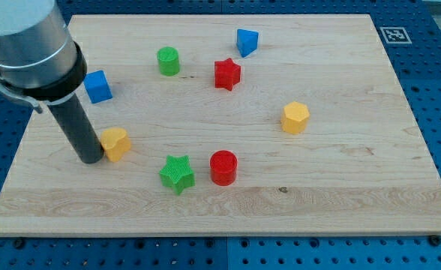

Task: Slightly push the yellow heart diagnol to the green star

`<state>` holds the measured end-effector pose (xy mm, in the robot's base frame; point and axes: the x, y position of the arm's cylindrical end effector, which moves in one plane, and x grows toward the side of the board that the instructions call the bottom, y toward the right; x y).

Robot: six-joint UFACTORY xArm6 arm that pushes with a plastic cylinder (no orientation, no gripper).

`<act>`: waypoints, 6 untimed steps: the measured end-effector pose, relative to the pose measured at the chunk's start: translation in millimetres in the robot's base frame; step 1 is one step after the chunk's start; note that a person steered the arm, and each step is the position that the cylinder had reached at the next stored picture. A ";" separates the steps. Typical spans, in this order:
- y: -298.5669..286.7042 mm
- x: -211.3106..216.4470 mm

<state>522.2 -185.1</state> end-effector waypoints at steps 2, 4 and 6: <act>2.3 20.0; 4.4 3.6; 21.8 3.6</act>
